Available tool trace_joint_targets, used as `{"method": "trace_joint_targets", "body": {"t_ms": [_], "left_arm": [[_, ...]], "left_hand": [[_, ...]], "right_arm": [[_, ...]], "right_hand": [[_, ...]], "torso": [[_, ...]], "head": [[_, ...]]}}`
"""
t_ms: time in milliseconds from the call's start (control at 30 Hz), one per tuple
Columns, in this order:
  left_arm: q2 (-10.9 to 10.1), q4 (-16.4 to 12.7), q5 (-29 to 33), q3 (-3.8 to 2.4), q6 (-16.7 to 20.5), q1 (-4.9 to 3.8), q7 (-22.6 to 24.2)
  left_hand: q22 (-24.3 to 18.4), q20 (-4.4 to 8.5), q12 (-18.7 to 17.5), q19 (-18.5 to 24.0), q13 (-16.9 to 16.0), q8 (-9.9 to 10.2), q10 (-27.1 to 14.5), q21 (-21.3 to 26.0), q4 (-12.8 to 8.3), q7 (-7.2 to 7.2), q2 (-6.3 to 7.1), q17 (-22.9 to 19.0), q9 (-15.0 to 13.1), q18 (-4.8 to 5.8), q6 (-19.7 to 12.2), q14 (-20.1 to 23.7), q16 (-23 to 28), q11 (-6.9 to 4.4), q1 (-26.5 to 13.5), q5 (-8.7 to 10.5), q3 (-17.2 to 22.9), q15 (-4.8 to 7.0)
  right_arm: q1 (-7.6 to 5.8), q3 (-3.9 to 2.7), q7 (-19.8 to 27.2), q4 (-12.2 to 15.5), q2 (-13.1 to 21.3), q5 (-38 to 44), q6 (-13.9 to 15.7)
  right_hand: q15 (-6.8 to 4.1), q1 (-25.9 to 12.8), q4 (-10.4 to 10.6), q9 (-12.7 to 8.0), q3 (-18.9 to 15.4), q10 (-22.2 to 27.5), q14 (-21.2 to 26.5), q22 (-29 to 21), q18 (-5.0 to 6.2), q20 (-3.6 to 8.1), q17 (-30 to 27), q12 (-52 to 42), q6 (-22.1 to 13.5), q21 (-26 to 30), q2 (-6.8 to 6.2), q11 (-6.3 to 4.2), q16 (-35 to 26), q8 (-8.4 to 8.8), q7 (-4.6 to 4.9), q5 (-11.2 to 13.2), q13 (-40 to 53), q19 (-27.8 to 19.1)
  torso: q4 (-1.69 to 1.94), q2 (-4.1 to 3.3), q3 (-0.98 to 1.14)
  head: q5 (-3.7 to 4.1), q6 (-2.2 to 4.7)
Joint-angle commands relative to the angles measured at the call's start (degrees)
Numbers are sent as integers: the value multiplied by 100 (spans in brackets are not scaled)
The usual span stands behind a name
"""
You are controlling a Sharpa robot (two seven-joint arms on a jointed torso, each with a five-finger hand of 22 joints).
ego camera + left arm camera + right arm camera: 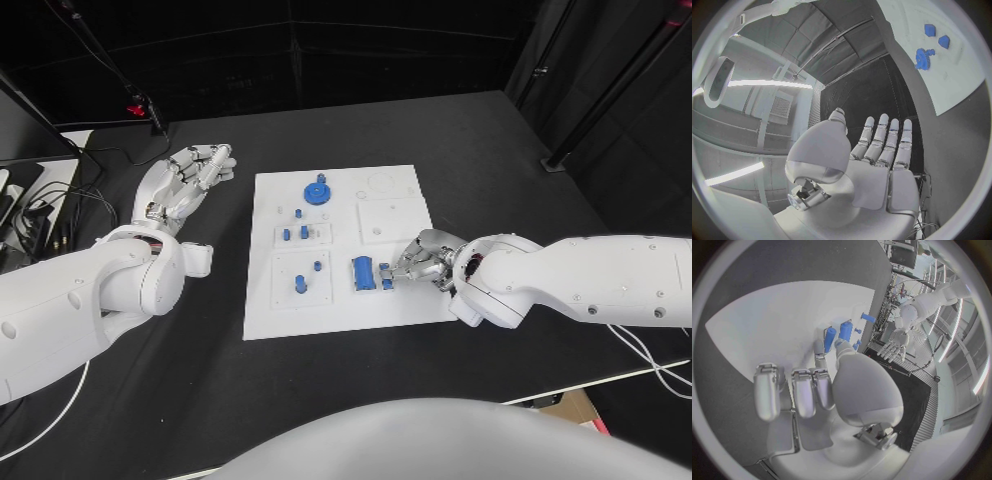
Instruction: Assemble the parts on the task board
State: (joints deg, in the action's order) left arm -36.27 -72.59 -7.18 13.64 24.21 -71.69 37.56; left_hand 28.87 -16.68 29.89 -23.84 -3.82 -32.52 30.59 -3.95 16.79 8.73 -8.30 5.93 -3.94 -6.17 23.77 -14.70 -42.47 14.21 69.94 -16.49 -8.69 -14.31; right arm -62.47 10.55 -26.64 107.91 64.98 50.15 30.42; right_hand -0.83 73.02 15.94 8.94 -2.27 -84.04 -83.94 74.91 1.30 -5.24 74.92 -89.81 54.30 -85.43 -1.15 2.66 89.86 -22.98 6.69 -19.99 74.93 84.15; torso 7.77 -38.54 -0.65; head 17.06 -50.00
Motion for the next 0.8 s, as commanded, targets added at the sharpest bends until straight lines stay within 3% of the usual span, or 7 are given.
{"method": "trace_joint_targets", "body": {"t_ms": [33,267,500,733,800], "left_arm": [[3,-1,6,-6,-42,-9,36],[9,4,6,-6,-49,-9,34],[12,18,6,-6,-53,-9,31],[24,46,6,-6,-61,-8,34],[25,46,6,-6,-62,-8,35]], "left_hand": [[-5,-1,23,41,8,-19,-41,-20,-10,778,-35,-5,8,55,-33,-13,-29,1,17,-20,-31,15],[-5,-1,23,41,8,-19,-41,-20,-10,778,-35,-5,8,55,-33,-13,-29,1,17,-20,-31,15],[-5,-1,23,41,8,-19,-41,-20,-10,778,-35,-5,8,55,-33,-13,-29,1,17,-20,-31,15],[-6,-1,31,42,8,-23,-39,-22,-10,778,-44,-16,8,54,-37,-14,-38,1,28,-25,-37,16],[-7,-1,32,43,8,-24,-39,-22,-10,778,-46,-17,8,54,-37,-14,-39,1,30,-26,-37,16]], "right_arm": [[3,6,-16,17,-14,90,-144],[3,6,28,20,36,156,-67],[3,7,209,68,171,210,-113],[4,8,196,121,195,221,-510],[4,8,174,125,195,222,-580]], "right_hand": [[-3,-23,11,-8,-76,-596,-606,1330,2,-15,1508,-19,-57,33,-34,30,14,39,14,43,1507,335],[-8,-141,60,-2,-204,-596,-606,1303,22,-11,1508,-19,-109,109,13,49,14,26,40,88,1507,297],[-39,-366,63,99,-483,-596,-606,1290,32,15,1508,-19,-287,148,118,30,14,-233,21,621,1507,278],[-73,-338,65,370,-675,-596,-606,1265,50,48,1508,-19,-586,225,140,0,14,-850,-10,1151,1507,239],[-84,-335,66,518,-717,-596,-606,1264,51,56,1508,-19,-691,230,149,-12,14,-1150,-25,1236,1507,238]], "torso": [[0,3,0],[-3,-1,-3],[-11,2,-1],[-2,0,3],[6,-4,5]], "head": [[0,0],[15,0],[10,0],[40,0],[41,0]]}}
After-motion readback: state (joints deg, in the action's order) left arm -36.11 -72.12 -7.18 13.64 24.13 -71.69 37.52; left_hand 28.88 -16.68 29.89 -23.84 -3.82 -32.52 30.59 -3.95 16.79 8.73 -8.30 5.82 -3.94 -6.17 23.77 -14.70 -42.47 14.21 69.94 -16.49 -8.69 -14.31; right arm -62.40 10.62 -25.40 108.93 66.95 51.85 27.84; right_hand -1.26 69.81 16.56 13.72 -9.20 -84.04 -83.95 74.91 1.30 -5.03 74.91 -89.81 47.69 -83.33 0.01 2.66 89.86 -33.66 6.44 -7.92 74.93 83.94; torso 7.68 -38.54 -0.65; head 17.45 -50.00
